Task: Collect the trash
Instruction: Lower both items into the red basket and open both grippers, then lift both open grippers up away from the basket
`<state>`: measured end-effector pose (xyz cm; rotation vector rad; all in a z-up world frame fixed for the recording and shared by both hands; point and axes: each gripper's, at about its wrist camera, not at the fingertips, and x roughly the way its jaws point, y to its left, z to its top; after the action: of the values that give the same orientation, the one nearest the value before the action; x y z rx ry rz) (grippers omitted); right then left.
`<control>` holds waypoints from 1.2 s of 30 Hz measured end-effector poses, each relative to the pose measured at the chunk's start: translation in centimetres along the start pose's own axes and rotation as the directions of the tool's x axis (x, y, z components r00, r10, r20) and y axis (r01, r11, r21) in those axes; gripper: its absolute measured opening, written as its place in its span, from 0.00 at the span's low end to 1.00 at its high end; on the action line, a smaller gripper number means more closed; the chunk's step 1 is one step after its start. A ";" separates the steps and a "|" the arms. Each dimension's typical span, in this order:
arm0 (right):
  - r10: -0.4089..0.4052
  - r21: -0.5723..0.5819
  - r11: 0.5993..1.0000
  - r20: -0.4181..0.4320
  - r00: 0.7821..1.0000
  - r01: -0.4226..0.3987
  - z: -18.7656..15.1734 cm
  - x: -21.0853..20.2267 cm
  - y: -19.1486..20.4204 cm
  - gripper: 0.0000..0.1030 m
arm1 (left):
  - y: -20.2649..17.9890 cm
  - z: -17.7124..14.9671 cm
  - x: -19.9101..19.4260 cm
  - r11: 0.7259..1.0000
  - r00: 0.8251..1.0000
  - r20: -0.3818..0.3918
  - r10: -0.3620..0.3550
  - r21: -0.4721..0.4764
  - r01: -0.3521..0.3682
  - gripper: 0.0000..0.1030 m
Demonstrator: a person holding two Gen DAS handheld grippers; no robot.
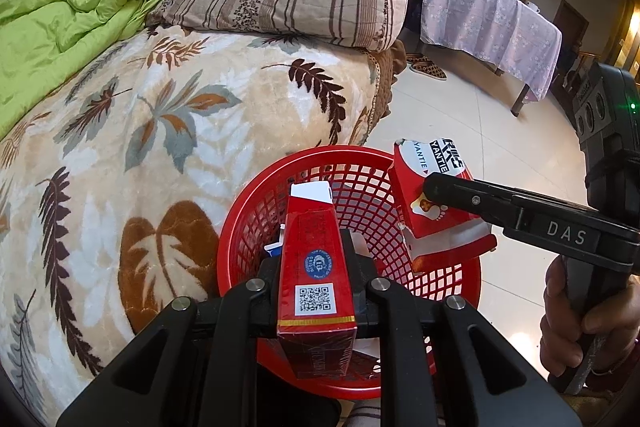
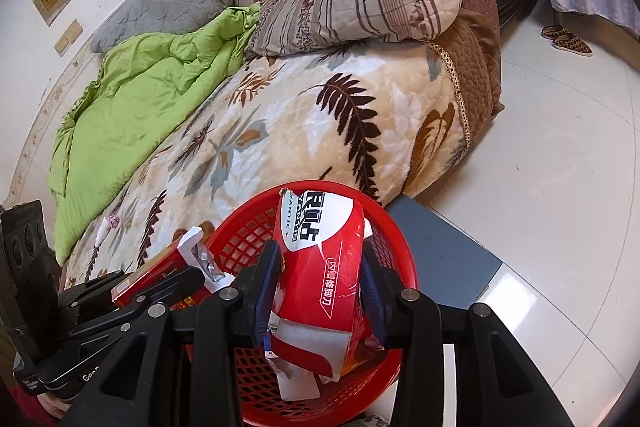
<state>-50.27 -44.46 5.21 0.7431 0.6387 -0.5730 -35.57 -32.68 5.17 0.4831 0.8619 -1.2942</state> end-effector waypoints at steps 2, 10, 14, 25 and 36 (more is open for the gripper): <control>-0.006 0.001 1.000 0.001 1.000 0.006 0.0 0.0 0.0 0.46 | -0.1 0.0 0.0 1.000 1.000 -0.003 -0.002 0.000 0.002 0.17; -0.022 0.001 1.000 0.009 1.000 0.022 0.0 -0.4 0.0 0.52 | 0.3 0.0 -0.4 1.000 1.000 0.021 0.002 -0.014 -0.002 0.43; -0.038 0.001 0.999 0.014 0.999 0.038 0.1 -0.6 0.1 0.57 | 0.7 0.0 -0.5 1.000 1.000 0.026 0.009 -0.028 -0.008 0.53; -0.227 -0.053 0.971 0.100 0.969 0.233 0.4 -2.0 1.8 0.84 | 3.0 -0.3 -1.8 0.987 0.993 0.046 0.106 -0.124 -0.100 0.84; -0.413 -0.107 0.898 0.127 0.902 0.426 -0.9 -1.7 4.2 0.98 | 6.2 -1.7 -6.0 0.970 0.963 0.151 0.222 -0.133 -0.203 0.93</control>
<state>-48.87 -40.86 7.68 0.4450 0.7410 -0.9515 -30.29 -26.18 7.84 0.3600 0.7207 -1.0635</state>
